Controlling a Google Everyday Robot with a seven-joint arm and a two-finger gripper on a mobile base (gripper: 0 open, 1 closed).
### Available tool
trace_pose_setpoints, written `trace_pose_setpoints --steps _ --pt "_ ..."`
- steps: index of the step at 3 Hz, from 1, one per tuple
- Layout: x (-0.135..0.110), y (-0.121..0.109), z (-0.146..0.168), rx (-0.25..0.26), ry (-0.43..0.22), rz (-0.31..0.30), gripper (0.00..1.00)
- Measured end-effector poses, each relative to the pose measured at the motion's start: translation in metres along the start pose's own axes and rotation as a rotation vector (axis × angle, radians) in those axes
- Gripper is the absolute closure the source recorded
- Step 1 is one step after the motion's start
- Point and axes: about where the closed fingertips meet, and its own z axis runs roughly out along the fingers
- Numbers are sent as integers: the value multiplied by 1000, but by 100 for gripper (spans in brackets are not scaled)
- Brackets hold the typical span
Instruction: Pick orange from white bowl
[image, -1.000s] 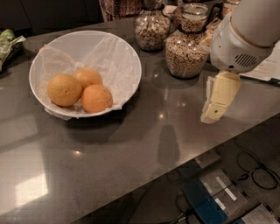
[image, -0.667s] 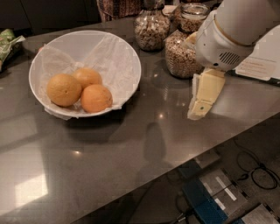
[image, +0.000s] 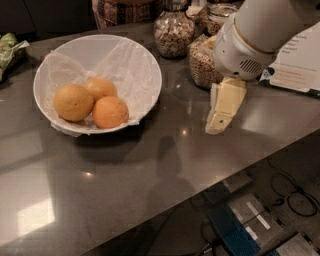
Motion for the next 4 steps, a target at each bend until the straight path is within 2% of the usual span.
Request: trace_pose_setpoints --steps 1,2,4 --pt "-36 -19 24 5 -71 -71 0" --pt "-73 -32 48 -16 -137 -135 0" --pt "-77 -33 53 -16 -158 -139 0"
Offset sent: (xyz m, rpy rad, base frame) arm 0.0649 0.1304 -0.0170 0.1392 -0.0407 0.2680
